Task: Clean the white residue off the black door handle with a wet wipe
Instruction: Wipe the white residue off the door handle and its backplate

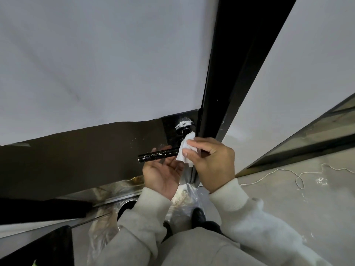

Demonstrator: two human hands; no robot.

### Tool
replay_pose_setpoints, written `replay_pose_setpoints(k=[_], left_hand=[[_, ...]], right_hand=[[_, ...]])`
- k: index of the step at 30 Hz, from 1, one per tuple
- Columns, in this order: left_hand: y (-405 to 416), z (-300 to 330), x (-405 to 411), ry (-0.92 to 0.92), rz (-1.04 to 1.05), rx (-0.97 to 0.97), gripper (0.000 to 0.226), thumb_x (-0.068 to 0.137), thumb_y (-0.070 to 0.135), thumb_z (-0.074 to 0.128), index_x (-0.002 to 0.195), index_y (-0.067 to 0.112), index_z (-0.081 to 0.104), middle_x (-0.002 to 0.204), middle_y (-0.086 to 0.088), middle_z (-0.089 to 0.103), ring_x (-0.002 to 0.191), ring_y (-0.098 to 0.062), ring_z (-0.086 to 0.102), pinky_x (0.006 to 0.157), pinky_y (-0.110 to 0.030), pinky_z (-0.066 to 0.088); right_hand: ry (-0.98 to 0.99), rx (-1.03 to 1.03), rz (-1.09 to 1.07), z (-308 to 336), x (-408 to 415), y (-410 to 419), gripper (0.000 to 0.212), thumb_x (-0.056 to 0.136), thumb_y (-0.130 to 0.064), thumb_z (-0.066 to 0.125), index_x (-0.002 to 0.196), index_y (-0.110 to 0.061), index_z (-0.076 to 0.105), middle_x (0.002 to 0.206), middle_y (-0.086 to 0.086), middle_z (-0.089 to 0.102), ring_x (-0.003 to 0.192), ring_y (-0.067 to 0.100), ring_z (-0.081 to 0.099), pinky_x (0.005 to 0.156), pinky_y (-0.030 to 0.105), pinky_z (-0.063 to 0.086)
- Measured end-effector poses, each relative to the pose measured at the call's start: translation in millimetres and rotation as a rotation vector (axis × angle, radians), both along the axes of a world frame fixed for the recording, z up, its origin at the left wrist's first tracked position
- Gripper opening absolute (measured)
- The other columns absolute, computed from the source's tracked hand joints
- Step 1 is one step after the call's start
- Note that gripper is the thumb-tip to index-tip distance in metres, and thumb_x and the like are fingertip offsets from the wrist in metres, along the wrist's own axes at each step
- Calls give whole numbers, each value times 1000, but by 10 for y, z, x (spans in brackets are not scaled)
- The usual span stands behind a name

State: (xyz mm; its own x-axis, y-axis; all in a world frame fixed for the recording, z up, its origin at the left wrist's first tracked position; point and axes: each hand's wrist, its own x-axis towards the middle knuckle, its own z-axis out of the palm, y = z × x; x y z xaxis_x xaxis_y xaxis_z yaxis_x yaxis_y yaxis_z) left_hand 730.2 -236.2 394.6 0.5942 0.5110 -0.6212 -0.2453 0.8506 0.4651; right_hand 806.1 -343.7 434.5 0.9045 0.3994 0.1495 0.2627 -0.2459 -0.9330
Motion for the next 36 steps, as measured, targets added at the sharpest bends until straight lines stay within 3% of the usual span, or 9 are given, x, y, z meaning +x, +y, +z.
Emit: replay_pose_setpoints(k=[4,8,13,16,19,22,25,31,36], left_hand=[[154,-17,-261,-70,51,27,38,94,41,51,79,14,73,66,-3,57,58,-17,53,54,-25,44],[270,34,-475,-23,60,229,30,72,43,75,80,15,80,72,1,64,56,-6,55,50,-14,46],[329,46,-557,-5,91,242,19,78,20,63,68,15,78,66,2,67,53,-2,58,51,-11,49],[338,-43,-550,-46,89,135,22,90,18,57,74,12,72,68,-2,65,52,-3,57,49,-13,49],[303,-138,-458,9,-28,97,21,100,11,46,85,8,60,74,-6,65,55,-9,58,51,-20,50],[172,-134,-264,79,-254,134,18,94,18,53,88,9,67,79,-5,73,70,-18,65,62,-30,50],[-6,-33,-45,28,-396,51,26,79,28,58,72,12,77,78,-7,76,72,-20,72,61,-31,57],[-49,84,215,-204,-453,-72,38,54,12,92,86,-3,78,86,-17,78,76,-24,77,67,-35,63],[-68,-70,259,-118,-492,-120,21,69,3,67,87,-1,77,84,-16,75,76,-25,72,72,-32,60]], right_hand=[[539,365,-62,-8,-90,90,28,71,4,83,94,-12,79,87,5,76,79,10,71,72,20,55],[839,659,-316,-51,-345,270,28,67,-3,86,87,-17,71,84,14,66,75,26,64,72,39,56],[985,721,-406,-121,-449,375,31,64,-17,87,86,-14,65,91,17,58,76,28,56,61,32,47],[783,524,-365,-193,-444,278,27,68,-28,89,79,-17,67,77,14,46,66,25,44,60,34,44],[416,269,-312,-210,-350,71,12,84,-16,78,76,-13,69,64,20,53,60,18,48,58,25,46],[134,97,-265,-145,-239,-9,5,86,-20,76,82,-20,75,73,3,70,67,9,62,68,28,53],[-110,35,-275,-63,-173,12,4,87,-18,76,86,-15,77,86,-1,73,81,9,67,77,26,54],[-442,-5,-288,152,17,130,11,89,-14,71,93,-6,77,91,8,75,82,17,70,75,22,53],[-525,-195,-121,109,81,392,14,89,-16,67,100,-11,75,103,10,67,81,28,68,67,40,57]])
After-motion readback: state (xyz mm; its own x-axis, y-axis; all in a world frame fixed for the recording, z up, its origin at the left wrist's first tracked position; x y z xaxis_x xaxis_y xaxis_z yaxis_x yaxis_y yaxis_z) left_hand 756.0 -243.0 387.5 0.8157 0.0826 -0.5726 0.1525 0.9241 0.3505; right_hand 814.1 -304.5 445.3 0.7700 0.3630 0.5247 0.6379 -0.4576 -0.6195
